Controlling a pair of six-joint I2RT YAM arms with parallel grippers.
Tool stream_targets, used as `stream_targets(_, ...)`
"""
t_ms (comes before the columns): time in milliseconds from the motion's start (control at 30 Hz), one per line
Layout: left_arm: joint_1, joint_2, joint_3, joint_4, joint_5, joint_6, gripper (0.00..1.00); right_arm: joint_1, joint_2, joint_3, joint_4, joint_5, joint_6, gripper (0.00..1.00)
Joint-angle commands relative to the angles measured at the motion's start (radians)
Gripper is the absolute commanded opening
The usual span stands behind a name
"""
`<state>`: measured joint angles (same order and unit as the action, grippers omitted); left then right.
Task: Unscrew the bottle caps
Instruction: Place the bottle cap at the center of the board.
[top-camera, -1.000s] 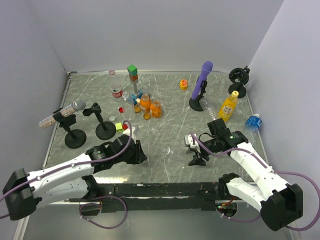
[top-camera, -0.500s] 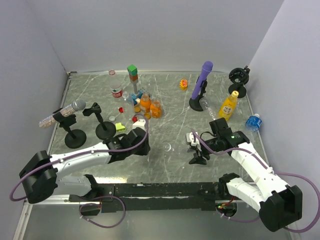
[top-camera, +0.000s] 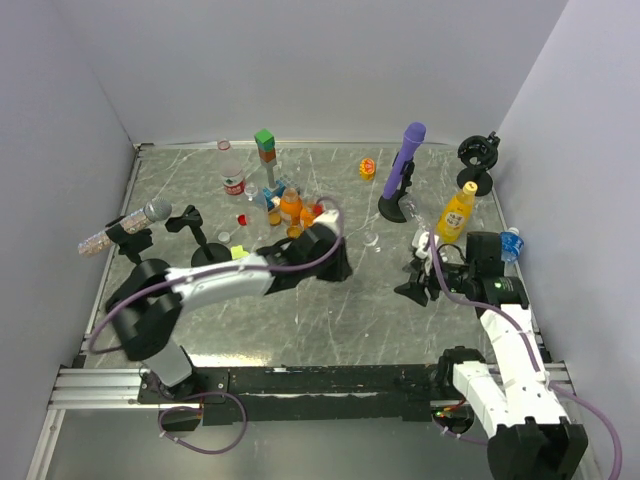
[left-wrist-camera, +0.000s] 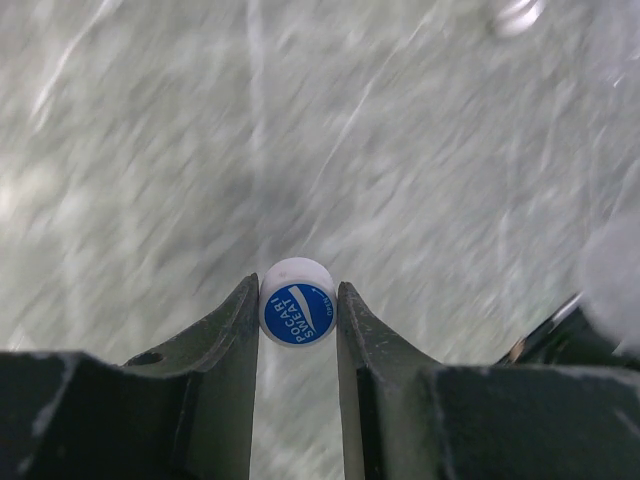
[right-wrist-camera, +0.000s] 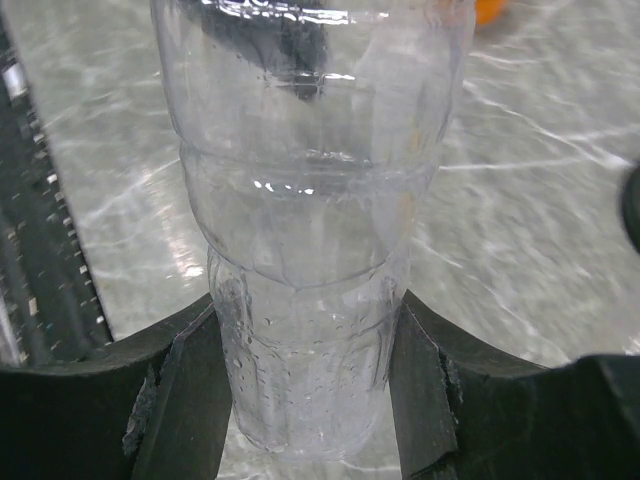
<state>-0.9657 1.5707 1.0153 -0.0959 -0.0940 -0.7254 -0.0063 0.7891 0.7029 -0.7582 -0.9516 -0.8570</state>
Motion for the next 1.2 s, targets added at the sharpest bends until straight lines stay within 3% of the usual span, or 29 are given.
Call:
stream_targets(0, 0.004, 0.168, 0.236, -0.033, -0.004, 0.036, 0.01, -0.066, -0.033, 0.026, 0.102, -0.015, 0.093, 0.17)
stream_targets(200, 0.031, 0.328, 0.384, -0.062, 0.03, 0.054, 0.01, -0.133, -0.059, 0.012, 0.12, -0.027, 0.115, 0.17)
stream_targets(400, 0.027, 0.321, 0.384, -0.088, 0.065, 0.067, 0.01, -0.139, -0.051, 0.013, 0.1, -0.056, 0.096, 0.17)
stream_targets(567, -0.01, 0.106, 0.145, -0.204, -0.009, 0.061, 0.01, -0.138, -0.036, 0.015, 0.062, -0.101, 0.053, 0.17)
stream_targets(800, 0.016, -0.338, -0.249, -0.386, -0.095, -0.127, 0.03, -0.086, 0.002, 0.029, 0.034, -0.102, 0.024, 0.18)
stream_targets(967, 0.093, -0.477, -0.385, -0.464, -0.142, -0.23, 0.05, -0.028, -0.014, 0.015, 0.069, -0.067, 0.052, 0.18)
stream_targets(1167, 0.191, -0.509, -0.396, -0.588, -0.274, -0.278, 0.04, -0.017, -0.01, 0.017, 0.063, -0.069, 0.047, 0.18)
